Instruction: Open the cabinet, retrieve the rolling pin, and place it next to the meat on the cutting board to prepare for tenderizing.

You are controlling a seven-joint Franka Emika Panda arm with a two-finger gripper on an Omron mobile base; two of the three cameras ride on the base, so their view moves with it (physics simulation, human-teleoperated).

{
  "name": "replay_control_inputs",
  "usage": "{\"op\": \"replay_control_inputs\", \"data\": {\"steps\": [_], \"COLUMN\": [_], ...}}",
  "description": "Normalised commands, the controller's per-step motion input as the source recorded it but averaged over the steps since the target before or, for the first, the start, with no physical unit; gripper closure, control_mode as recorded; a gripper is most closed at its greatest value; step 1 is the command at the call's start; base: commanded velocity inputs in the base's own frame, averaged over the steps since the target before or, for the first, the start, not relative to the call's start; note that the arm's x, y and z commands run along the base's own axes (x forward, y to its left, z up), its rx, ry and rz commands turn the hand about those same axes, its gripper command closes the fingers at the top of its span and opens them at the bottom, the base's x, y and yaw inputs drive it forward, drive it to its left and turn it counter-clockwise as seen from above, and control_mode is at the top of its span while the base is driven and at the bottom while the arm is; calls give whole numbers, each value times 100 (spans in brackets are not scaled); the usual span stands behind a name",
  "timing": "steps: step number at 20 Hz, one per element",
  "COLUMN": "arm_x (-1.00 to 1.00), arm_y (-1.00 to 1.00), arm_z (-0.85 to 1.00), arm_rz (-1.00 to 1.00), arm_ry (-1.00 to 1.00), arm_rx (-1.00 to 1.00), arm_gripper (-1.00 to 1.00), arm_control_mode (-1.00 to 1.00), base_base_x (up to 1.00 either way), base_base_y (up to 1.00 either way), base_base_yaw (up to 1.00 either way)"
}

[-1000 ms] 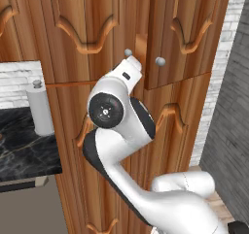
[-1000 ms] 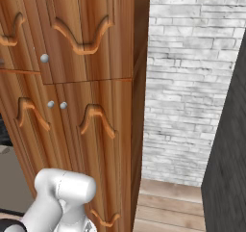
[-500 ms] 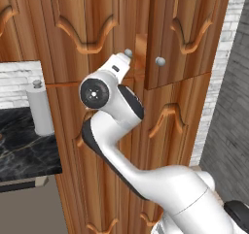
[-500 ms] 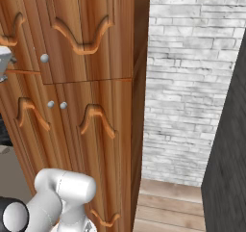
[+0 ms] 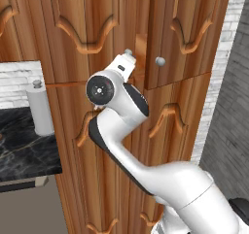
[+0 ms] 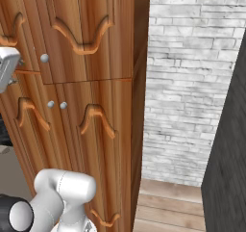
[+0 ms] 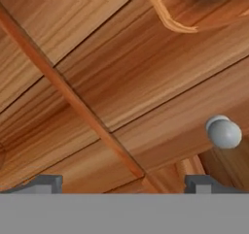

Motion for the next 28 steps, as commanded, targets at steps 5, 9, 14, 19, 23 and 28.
{"op": "replay_control_inputs", "data": {"steps": [5, 9, 14, 19, 23, 28], "arm_x": [37, 48, 32, 19, 11, 11], "arm_y": [-27, -12, -10, -17, -31, -34], "arm_z": [-14, -16, -17, -14, -7, -5], "arm_rz": [-2, 0, 0, 0, 0, 0], "arm_ry": [8, 5, 0, 0, 1, 5], "arm_rx": [0, 0, 0, 0, 0, 0], "arm_gripper": [-100, -100, -100, -100, -100, -100], "arm_control_mode": [-100, -100, -100, -100, -100, -100], "base_base_x": [0, 0, 0, 0, 0, 0], "base_base_y": [0, 0, 0, 0, 0, 0], "base_base_yaw": [0, 0, 0, 0, 0, 0]}}
